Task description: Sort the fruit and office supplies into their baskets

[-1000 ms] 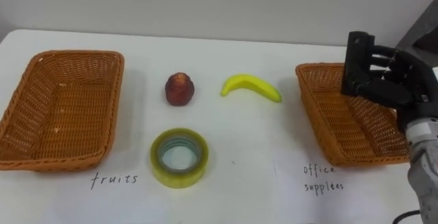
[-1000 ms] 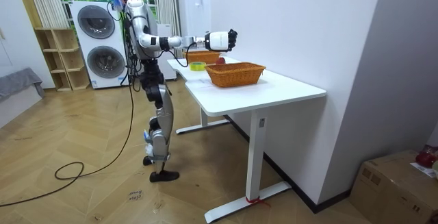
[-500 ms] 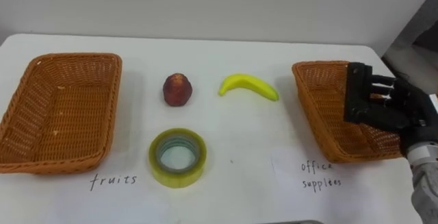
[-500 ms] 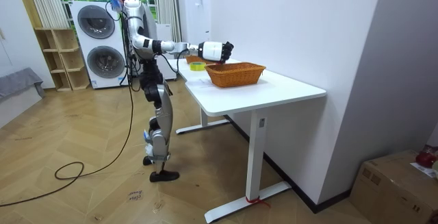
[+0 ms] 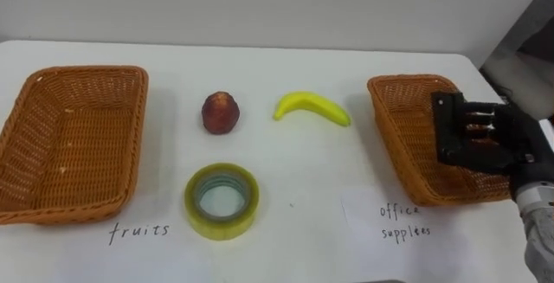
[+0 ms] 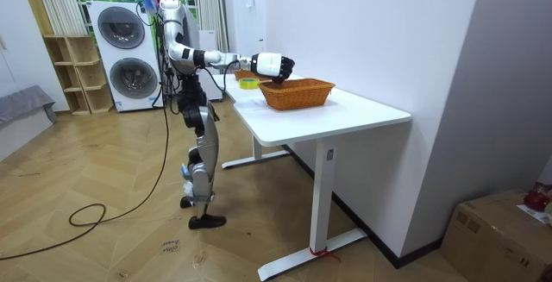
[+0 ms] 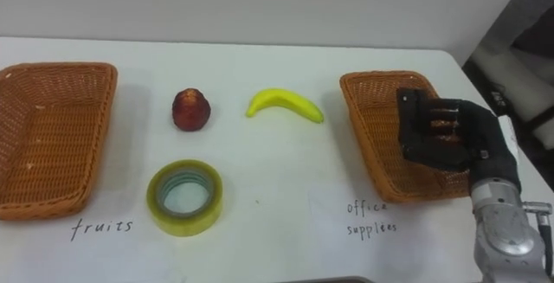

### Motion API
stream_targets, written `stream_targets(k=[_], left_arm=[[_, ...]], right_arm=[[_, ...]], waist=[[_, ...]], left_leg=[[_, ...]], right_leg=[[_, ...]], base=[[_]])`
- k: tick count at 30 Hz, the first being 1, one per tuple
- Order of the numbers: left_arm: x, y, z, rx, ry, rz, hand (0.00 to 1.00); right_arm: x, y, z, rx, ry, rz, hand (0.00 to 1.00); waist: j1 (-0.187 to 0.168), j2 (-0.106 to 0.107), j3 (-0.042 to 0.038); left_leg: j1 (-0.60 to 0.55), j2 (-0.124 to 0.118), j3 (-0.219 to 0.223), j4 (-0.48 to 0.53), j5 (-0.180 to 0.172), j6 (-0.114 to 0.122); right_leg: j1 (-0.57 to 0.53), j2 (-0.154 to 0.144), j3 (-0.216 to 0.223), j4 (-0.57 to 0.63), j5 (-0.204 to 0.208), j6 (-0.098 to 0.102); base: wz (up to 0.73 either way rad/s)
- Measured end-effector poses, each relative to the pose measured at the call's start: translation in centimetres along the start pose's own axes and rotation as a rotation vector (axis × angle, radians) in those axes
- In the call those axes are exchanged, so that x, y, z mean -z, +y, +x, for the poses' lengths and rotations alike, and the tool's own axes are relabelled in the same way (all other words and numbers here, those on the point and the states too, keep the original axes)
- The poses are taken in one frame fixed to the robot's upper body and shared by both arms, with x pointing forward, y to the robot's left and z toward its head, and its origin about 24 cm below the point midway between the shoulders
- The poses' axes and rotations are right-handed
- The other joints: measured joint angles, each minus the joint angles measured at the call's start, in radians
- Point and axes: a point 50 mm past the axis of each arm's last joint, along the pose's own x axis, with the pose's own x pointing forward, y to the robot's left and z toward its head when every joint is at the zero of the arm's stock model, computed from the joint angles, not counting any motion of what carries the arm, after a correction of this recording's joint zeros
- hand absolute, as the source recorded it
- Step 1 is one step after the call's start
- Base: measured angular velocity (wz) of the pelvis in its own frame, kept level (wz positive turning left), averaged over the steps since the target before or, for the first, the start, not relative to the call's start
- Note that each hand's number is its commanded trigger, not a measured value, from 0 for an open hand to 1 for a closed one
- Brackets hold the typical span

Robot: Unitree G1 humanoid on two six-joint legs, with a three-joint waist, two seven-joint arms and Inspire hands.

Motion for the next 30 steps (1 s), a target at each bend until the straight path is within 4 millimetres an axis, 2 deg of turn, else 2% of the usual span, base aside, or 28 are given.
stream_targets(k=[7,8,9,10,11,12,19,30], left_arm=[[-0.15,-0.01,0.04,0.008,-0.004,0.003,0.0],[-0.14,-0.01,0.04,0.008,-0.004,0.003,0.0],[-0.14,-0.01,0.04,0.008,-0.004,0.003,0.0],[-0.14,-0.01,0.04,0.008,-0.004,0.003,0.0],[-0.14,-0.01,0.04,0.008,-0.004,0.003,0.0],[-0.15,-0.01,0.04,0.008,-0.004,0.003,0.0],[-0.13,-0.01,0.04,0.008,-0.004,0.003,0.0],[-0.21,0.02,0.06,0.007,-0.006,0.002,0.0]], right_arm=[[-0.01,0.02,0.0,-0.007,-0.001,-0.029,1.0],[-0.01,0.04,0.0,-0.01,-0.001,-0.029,0.97],[-0.01,0.04,0.0,-0.01,-0.001,-0.029,0.84],[-0.01,0.03,0.0,-0.01,-0.001,-0.03,0.31],[-0.01,0.03,0.0,-0.01,-0.001,-0.029,0.08],[-0.01,0.03,0.0,-0.01,-0.001,-0.029,0.0],[-0.12,0.01,0.01,-0.009,-0.007,-0.029,0.0],[-0.22,-0.7,0.03,0.018,-0.01,-0.023,0.0]], waist=[[0.004,0.0,-0.0007],[0.004,0.001,-0.0008],[0.004,0.001,-0.001],[0.004,0.001,-0.0011],[0.004,0.002,-0.0013],[0.005,0.002,-0.0016],[0.005,0.012,-0.0075],[0.014,0.01,-0.003]], left_leg=[[-0.001,0.0,0.0,0.0,0.0,0.0],[-0.001,0.0,0.0,0.0,0.0,0.0],[-0.001,0.0,0.0,0.0,0.0,0.0],[-0.001,0.0,0.0,0.0,0.0,0.0],[-0.001,0.0,0.0,0.0,0.0,0.0],[0.0,0.0,0.0,0.0,0.0,0.0],[0.005,0.0,0.0,0.0,0.0,0.0],[0.006,0.001,0.003,-0.003,0.0,0.0]], right_leg=[[0.0,0.0,0.006,0.001,0.0,0.0],[0.001,0.0,0.006,0.001,0.0,0.0],[0.001,0.0,0.007,0.002,0.0,0.0],[0.001,0.0,0.007,0.002,0.0,0.0],[0.001,0.0,0.006,0.002,0.0,0.0],[0.001,0.001,0.006,0.002,0.0,0.0],[0.002,0.001,0.006,0.004,0.0,0.0],[0.001,0.001,0.007,0.002,0.0,0.0]], base=[[0.0],[0.0],[0.0],[0.0],[0.0],[0.0],[0.0],[0.0]])
